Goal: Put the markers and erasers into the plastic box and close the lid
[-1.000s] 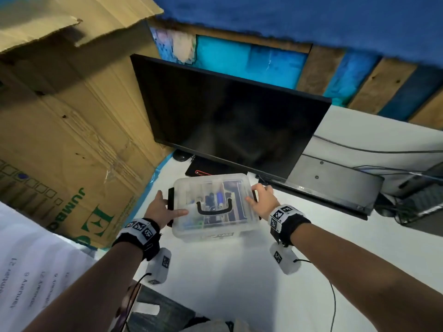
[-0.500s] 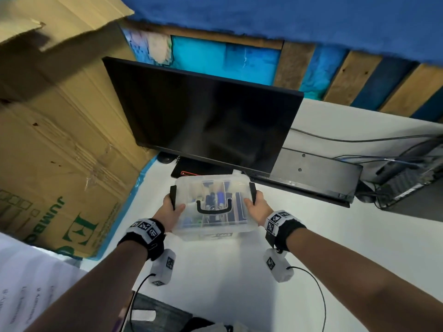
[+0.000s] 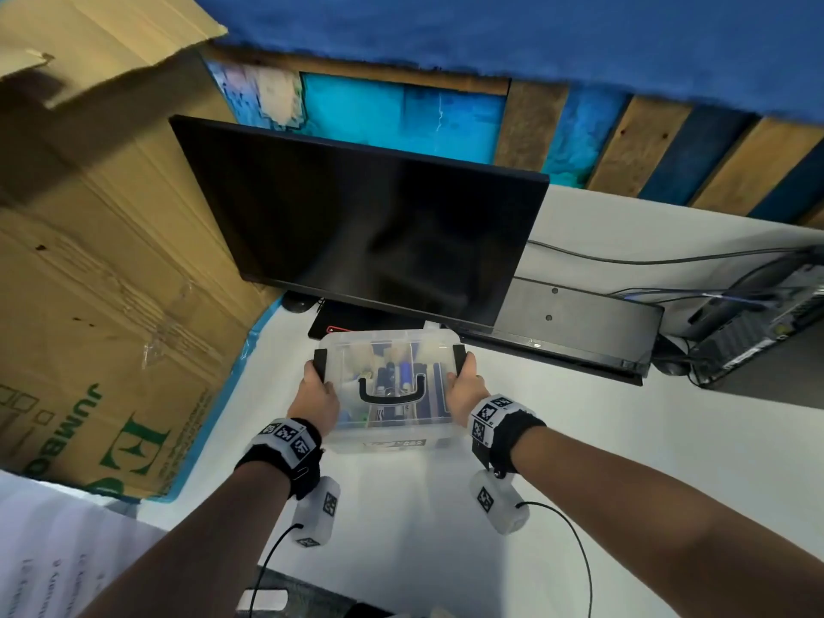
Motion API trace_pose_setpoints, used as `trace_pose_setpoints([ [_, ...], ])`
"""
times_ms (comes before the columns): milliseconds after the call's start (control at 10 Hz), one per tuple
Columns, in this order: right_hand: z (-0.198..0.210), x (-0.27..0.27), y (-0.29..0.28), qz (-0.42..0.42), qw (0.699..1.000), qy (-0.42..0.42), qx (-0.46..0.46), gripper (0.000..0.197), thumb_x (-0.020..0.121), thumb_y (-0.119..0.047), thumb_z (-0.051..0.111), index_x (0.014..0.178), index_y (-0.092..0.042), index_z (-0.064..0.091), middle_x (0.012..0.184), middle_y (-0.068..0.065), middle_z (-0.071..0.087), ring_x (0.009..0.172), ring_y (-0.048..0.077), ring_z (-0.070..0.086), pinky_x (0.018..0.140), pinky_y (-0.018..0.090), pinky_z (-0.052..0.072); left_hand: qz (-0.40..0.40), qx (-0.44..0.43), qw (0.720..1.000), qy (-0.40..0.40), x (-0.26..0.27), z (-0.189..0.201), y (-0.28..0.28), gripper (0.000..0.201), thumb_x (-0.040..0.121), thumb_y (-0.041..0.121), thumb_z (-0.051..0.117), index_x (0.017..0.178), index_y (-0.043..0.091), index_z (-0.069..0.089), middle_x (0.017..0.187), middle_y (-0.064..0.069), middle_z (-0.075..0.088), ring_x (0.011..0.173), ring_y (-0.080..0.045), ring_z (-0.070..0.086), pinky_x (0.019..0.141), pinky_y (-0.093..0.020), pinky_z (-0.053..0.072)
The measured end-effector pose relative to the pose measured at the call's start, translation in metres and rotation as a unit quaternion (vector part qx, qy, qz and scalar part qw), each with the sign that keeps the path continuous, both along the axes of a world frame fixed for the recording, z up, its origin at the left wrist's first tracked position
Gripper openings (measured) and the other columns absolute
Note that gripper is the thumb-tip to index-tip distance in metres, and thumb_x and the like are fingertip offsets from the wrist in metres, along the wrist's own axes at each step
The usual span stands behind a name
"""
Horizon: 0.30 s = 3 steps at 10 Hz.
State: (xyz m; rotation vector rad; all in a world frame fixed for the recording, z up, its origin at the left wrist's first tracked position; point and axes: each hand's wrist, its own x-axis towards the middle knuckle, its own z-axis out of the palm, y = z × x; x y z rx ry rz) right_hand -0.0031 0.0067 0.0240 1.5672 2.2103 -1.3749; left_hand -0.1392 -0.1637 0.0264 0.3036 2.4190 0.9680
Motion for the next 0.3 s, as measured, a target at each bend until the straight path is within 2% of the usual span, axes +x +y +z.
trace_pose_setpoints([
  [100, 0.004, 0.005, -0.002, 0.017, 1.0, -0.005, -0.005, 0.056, 0.099, -0.028, 0.032, 0.148, -0.022, 0.005, 0.135, 0.02, 0.049, 0.116, 0.036, 0.054, 0.104, 0.049, 0.041, -0.021, 0.016, 0.999, -0.033, -0.004, 0.004, -0.004, 0.043, 0.094, 0.006, 0.038, 0.136, 0.003, 0.031, 0.133, -0.023, 0.05, 0.122, -0.04, 0.047, 0.107, -0.048, 0.036],
  [200, 0.007, 0.009, 0.003, 0.025, 0.999, 0.017, 0.019, 0.064, 0.098, -0.038, 0.036, 0.149, -0.025, -0.001, 0.138, 0.019, 0.044, 0.116, 0.038, 0.054, 0.102, 0.045, 0.043, -0.048, -0.015, 0.998, -0.027, -0.012, 0.007, -0.004, 0.06, 0.096, 0.028, 0.043, 0.146, 0.006, 0.019, 0.145, -0.023, 0.038, 0.131, -0.041, 0.039, 0.113, -0.05, 0.029],
  [300, 0.024, 0.024, 0.01, 0.021, 0.99, 0.136, 0.045, 0.072, 0.096, -0.041, 0.043, 0.15, -0.027, -0.004, 0.154, 0.012, 0.023, 0.136, 0.032, 0.037, 0.112, 0.043, 0.03, -0.042, -0.002, 0.996, 0.079, -0.008, 0.02, -0.017, 0.067, 0.095, 0.036, 0.046, 0.149, 0.012, 0.016, 0.151, -0.018, 0.031, 0.137, -0.036, 0.033, 0.114, -0.05, 0.026],
])
